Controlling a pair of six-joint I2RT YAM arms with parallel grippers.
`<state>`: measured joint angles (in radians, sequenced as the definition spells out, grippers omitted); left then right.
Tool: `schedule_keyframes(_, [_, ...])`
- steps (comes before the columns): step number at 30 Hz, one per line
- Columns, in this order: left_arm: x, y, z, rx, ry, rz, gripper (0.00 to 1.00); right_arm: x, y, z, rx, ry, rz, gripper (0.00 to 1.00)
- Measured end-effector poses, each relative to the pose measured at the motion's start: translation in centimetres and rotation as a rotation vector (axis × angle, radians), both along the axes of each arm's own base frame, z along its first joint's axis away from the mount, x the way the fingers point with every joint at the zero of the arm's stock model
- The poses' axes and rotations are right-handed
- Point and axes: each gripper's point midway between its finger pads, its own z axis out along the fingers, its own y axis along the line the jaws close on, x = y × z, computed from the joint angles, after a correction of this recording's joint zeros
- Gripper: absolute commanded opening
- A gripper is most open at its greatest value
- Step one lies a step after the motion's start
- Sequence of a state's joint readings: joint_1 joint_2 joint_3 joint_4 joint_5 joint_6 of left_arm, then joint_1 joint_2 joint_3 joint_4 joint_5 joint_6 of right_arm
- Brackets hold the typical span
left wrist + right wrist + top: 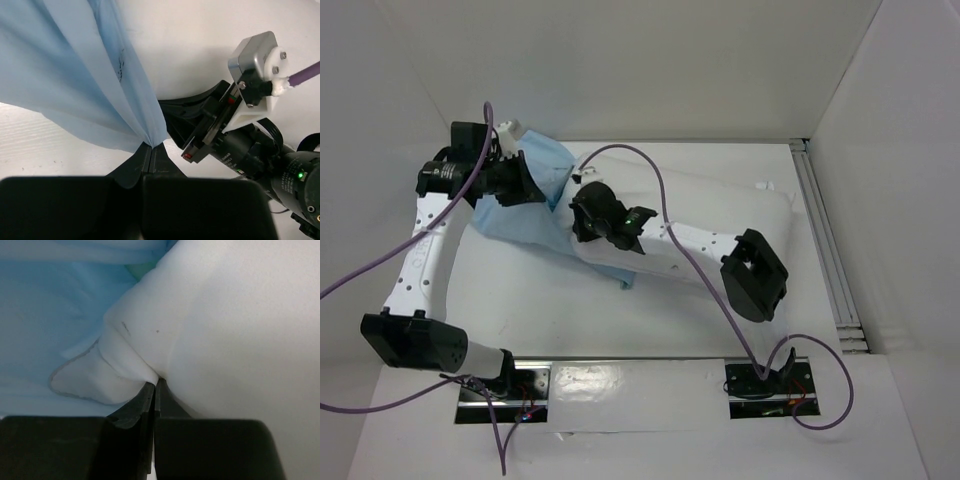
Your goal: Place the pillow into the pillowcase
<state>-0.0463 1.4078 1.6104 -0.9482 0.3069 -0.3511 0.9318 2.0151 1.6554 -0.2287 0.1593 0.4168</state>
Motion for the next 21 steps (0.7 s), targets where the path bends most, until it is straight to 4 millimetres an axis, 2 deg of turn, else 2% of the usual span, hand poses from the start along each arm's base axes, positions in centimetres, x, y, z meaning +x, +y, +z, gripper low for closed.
schedule_keyframes(1, [-0.1,-0.2,0.1,-0.01,0.001,-0.008,0.03,-0.3,-0.3,0.2,0.016,-0.003,0.0,0.0])
schedule_keyframes(2, [-0.1,-0.5,0.0,-0.023,0.006,-0.018,0.22,-0.6,-0.5,0.4,0.034,-0.008,0.003,0.0])
schedule_keyframes(4, [0.1,-1.0,-0.2,-0.049,0.019,-0.034,0.43,-1.0,-0.7,0.7,0.061,-0.018,0.011,0.0])
schedule_keyframes(7, [1.2,-1.4,-0.9,-0.09,0.059,-0.03,0.57,-1.6,-0.8,0.5,0.091,-0.023,0.028,0.0])
schedule_keyframes(15, [5.4,0.2,-3.8,-0.075,0.128,0.059,0.62,-2.0,-0.6,0.7,0.127,-0.034,0.042,0.0])
schedule_keyframes(18, [6.4,0.7,-5.9,-0.042,0.169,0.082,0.7,-2.0,-0.5,0.9,0.133,-0.038,0.045,0.0])
schedule_keyframes(21, [6.9,1.0,-7.9,-0.008,0.213,0.099,0.7,-2.0,-0.5,0.8,0.134,-0.039,0.045,0.0])
